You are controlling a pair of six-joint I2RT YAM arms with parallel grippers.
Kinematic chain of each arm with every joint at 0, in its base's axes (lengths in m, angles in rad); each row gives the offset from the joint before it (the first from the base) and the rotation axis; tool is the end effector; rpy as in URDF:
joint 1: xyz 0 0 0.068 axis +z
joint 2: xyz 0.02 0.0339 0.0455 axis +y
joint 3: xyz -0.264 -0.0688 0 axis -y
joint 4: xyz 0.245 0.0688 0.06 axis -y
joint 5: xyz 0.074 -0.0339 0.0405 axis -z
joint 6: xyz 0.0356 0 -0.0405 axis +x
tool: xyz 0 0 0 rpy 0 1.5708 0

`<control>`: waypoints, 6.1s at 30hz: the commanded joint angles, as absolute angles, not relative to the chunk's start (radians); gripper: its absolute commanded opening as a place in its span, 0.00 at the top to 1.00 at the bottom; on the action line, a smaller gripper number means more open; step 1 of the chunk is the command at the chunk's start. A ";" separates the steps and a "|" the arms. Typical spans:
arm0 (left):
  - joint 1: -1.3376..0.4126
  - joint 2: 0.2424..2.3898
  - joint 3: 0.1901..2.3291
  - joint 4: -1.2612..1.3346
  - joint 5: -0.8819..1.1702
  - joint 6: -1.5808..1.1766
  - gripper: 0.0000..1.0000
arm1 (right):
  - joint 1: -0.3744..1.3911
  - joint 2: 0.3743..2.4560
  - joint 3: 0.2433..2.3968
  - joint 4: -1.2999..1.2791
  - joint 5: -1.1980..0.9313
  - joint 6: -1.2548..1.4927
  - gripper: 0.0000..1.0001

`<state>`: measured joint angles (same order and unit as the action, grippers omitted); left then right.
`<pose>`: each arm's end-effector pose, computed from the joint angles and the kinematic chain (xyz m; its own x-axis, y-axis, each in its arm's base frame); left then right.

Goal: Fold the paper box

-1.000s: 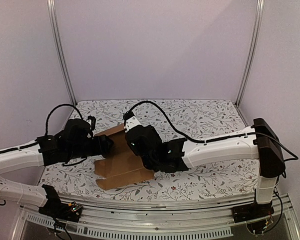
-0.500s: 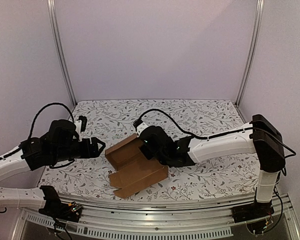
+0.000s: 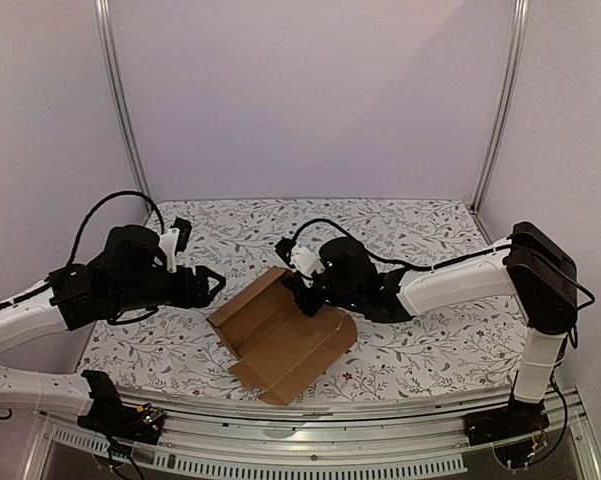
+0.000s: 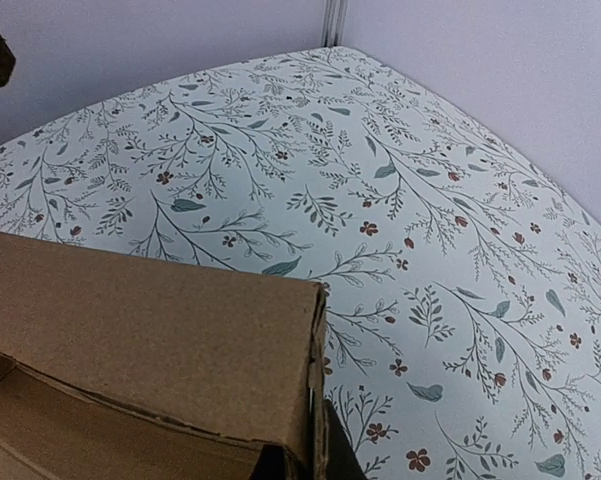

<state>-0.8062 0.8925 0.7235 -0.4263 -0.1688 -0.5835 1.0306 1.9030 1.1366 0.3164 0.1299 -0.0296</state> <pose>0.1402 -0.1375 0.2758 -0.6629 -0.0936 -0.7429 0.2995 0.8762 -0.3776 0.2213 0.3601 0.1888 -0.2002 -0.3909 -0.8984 -0.7967 0.5987 -0.0830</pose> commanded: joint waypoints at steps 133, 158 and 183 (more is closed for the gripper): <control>-0.877 1.604 0.778 0.055 0.060 -0.672 1.00 | 1.120 2.327 1.029 1.136 0.327 0.060 1.00; -0.879 1.579 0.780 0.038 0.049 -0.676 1.00 | 1.129 2.350 1.061 1.118 0.350 0.051 1.00; -0.861 1.289 0.729 -0.185 -0.130 -0.622 0.78 | 1.137 2.298 1.005 1.118 0.309 0.016 0.70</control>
<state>-0.8639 1.3170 0.7517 -0.1394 -0.0952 -0.6380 1.1267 2.3142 1.0317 1.1271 0.3183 0.0200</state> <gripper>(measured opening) 0.222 0.292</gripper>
